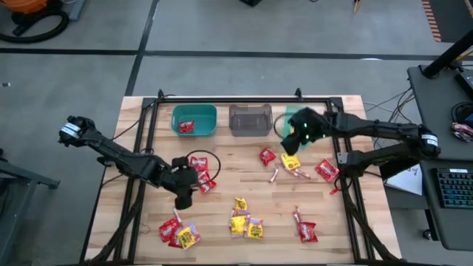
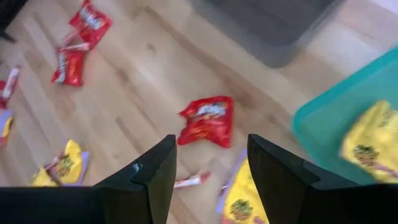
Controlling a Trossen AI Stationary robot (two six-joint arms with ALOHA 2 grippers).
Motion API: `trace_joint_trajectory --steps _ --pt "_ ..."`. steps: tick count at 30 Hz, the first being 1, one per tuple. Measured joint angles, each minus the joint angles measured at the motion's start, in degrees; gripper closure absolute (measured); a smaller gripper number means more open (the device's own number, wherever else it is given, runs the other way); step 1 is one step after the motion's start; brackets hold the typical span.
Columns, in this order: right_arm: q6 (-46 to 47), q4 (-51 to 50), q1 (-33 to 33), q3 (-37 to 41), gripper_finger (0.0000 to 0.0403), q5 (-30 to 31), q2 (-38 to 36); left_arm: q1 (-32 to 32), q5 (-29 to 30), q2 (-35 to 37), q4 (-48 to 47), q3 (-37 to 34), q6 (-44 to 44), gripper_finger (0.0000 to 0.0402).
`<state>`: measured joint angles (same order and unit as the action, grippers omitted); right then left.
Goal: Sort candy
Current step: Put the white candy into the black bin
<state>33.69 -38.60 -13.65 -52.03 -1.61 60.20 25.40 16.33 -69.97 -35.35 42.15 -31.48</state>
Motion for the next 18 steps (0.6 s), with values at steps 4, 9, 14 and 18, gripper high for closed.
trace_joint_trajectory --steps 4,9,14,18 --pt "3.2 0.0 7.0 0.0 0.0216 7.8 0.8 0.1 1.1 0.0 -3.7 -1.4 -7.0 0.0222" --pt "5.6 0.2 11.1 0.0 0.0216 10.7 2.8 0.0 2.8 0.0 0.3 -6.3 -13.4 0.0230" --pt "6.1 0.2 11.9 0.0 0.0216 10.7 4.0 0.0 9.5 0.0 3.4 -9.4 -18.0 0.0244" --pt "6.2 0.3 11.9 0.0 0.0216 10.9 4.2 0.0 12.6 0.0 5.1 -11.3 -20.0 0.0251"
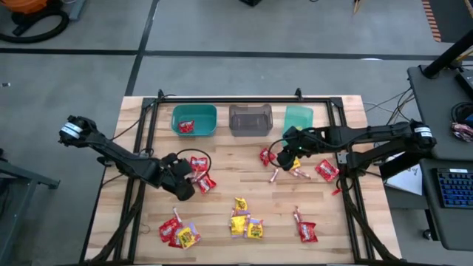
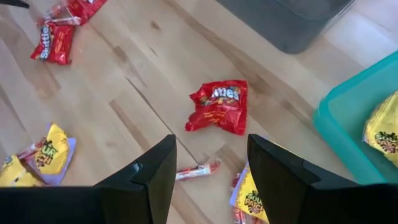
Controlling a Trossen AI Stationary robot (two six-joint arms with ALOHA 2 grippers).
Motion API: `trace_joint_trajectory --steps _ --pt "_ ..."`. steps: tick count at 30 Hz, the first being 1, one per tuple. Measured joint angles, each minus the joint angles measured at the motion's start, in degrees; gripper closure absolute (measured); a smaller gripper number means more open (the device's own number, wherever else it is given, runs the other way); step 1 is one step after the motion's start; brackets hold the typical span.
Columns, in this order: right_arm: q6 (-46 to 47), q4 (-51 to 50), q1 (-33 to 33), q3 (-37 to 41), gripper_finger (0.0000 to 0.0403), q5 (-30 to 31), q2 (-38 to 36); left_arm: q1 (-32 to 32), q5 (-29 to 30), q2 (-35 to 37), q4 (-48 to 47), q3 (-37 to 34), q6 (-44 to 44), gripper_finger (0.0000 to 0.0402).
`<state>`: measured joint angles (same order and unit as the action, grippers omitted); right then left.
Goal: Sort candy
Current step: Put the white candy into the black bin
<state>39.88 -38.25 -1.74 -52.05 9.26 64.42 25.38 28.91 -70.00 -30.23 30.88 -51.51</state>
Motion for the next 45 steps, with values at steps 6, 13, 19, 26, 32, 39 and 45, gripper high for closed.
trace_joint_trajectory --steps 6,13,19,26,32,39,45 --pt "0.0 0.1 0.0 0.0 0.0216 1.5 0.0 -1.0 1.2 -0.1 11.9 -4.6 -0.2 0.0251" --pt "0.1 0.1 0.0 0.0 0.0216 1.4 0.0 -1.5 3.1 -0.3 13.6 -7.9 -4.1 0.0251" --pt "0.1 0.0 0.0 0.0 0.0216 1.4 0.0 -1.5 3.1 -0.9 15.5 -8.6 -5.0 0.0251" --pt "0.1 0.0 0.0 0.0 0.0216 1.4 0.0 -1.4 1.9 -5.0 16.5 -8.6 -6.2 0.0255" --pt "0.0 0.0 0.0 0.0 0.0216 1.4 0.0 -1.4 1.6 -8.3 17.0 -7.8 -6.5 0.0295" --pt "0.0 0.0 0.0 0.0 0.0217 1.4 0.0 -1.5 -2.1 -7.5 13.0 -5.5 -5.4 0.0385" --pt "0.0 0.0 0.0 0.0 0.0217 1.4 0.0 -1.4 -5.1 -3.7 2.3 -1.5 -5.2 0.0373"
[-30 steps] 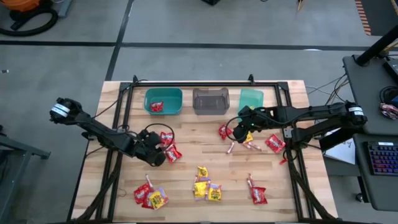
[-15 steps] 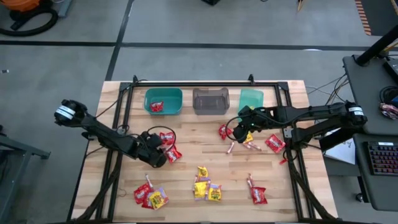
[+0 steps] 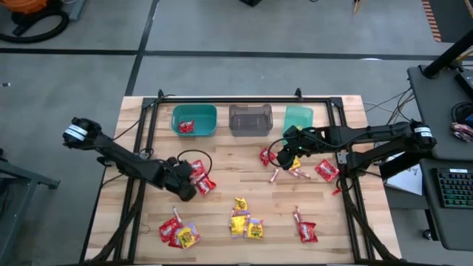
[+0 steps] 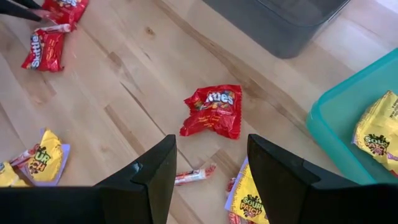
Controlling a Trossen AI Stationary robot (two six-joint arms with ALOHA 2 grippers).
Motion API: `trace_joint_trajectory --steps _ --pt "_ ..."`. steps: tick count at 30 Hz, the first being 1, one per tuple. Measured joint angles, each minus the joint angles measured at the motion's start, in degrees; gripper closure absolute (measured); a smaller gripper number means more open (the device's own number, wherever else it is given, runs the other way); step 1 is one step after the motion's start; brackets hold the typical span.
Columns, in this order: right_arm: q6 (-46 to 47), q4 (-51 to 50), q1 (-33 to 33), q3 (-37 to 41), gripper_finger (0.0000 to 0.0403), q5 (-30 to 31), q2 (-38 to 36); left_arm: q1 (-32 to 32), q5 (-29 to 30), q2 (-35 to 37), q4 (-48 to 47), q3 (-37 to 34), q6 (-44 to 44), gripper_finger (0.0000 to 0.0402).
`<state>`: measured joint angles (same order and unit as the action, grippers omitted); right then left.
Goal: Sort candy
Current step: Put the white candy into the black bin
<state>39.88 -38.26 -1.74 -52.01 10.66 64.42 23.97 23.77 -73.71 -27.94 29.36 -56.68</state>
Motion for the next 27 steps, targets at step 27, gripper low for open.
trace_joint_trajectory --steps 27 --pt "-13.3 10.1 -0.8 0.1 0.0217 5.3 1.9 -12.2 8.0 19.9 -0.8 12.4 33.3 0.0379"
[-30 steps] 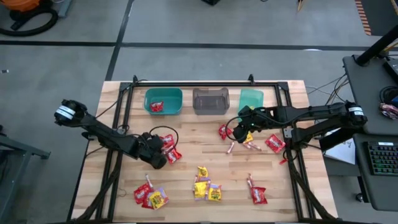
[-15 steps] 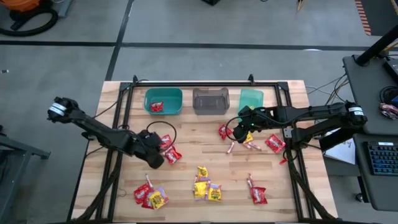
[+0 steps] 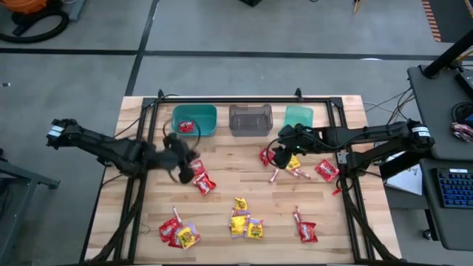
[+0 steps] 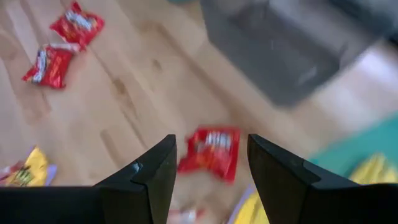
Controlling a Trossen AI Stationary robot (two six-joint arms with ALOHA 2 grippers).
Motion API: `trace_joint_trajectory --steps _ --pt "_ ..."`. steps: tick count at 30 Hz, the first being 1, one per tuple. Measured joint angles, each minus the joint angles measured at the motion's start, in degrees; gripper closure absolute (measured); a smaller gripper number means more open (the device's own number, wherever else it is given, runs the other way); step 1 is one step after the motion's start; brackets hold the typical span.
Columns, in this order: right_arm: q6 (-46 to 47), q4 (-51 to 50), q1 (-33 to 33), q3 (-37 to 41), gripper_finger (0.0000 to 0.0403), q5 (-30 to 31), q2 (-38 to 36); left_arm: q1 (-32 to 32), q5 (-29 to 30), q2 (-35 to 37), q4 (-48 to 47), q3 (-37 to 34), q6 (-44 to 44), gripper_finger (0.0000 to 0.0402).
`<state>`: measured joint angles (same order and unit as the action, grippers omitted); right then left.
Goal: Sort candy
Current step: Put the white candy into the black bin
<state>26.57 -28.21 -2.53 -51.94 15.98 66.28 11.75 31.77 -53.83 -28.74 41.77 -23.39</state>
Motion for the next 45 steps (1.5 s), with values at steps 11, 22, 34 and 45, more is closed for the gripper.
trace_joint_trajectory --steps 11,22,34,45 --pt "-31.3 36.9 -1.9 3.4 0.0217 -2.2 8.3 -22.7 -30.7 -3.8 43.2 -5.7 24.3 0.0379" --pt "-32.5 66.3 -6.4 3.6 0.0217 -18.6 19.3 -24.1 -32.9 -17.7 70.4 -9.5 19.5 0.0379" --pt "-29.1 71.0 -7.7 3.5 0.0217 -19.0 22.2 -23.7 -33.9 -26.0 85.3 -9.6 12.0 0.0379" --pt "-29.2 72.9 -7.6 3.5 0.0249 -19.4 23.5 -23.6 -34.3 -34.3 95.5 -9.6 7.6 0.0379"
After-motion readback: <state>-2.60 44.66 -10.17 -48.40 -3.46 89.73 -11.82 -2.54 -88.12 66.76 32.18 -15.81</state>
